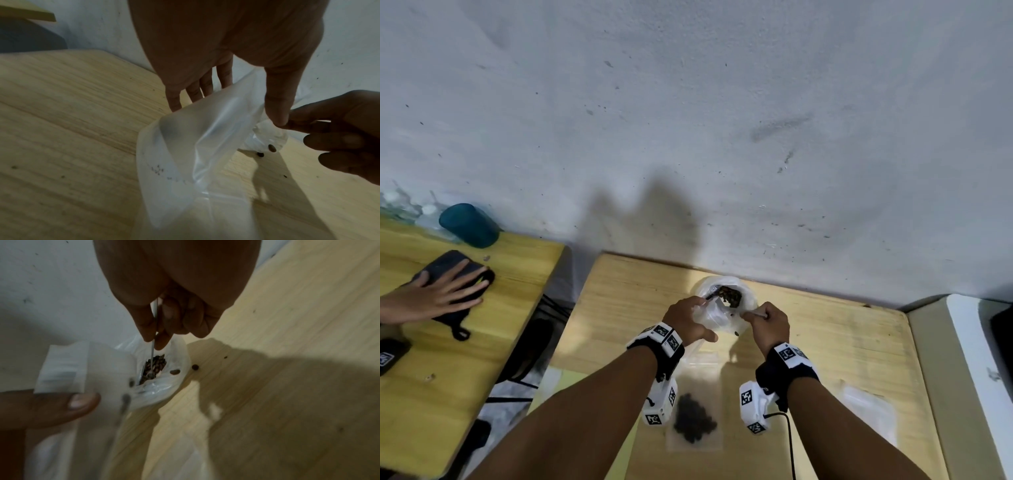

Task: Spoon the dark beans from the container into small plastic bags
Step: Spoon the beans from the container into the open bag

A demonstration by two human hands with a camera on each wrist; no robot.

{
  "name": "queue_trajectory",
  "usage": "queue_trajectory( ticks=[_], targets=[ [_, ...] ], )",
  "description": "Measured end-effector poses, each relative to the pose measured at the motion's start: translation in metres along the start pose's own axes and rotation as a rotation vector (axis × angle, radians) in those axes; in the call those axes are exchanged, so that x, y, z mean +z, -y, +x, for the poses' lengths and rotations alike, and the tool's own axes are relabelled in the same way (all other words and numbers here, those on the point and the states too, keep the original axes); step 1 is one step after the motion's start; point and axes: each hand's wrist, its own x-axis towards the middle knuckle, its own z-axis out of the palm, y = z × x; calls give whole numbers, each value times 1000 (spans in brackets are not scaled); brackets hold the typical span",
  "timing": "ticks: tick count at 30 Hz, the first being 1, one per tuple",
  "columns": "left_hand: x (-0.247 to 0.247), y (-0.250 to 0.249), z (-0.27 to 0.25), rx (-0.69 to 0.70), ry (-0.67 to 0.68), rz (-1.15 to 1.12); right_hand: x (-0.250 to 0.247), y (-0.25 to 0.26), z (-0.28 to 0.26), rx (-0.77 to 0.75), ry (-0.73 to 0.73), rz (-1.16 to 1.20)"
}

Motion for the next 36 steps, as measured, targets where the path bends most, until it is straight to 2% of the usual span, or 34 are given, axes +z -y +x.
queue_trajectory(
  ticks=[5,9,17,25,28,33,36],
  targets=[
    [0,1,1,12,-1,-2,-7,-3,1,196,11,173],
    [1,3,0,17,-5,7,-30,-2,0,223,-19,295],
    [10,3,-6,-6,-64,-13,-68,-7,-11,40,18,391],
    [11,-1,-9,13,-54,-12,-68,-3,-30,-272,61,216],
    [11,-1,-10,19,-52,-30,-69,-4,-32,-302,47,206],
    [11,-3,-15,-2,-57,-68,-70,-7,-27,-248,-122,219],
    [11,-4,-16,-6,-59,-81,-63,-4,-23,-238,-174,141]
  ],
)
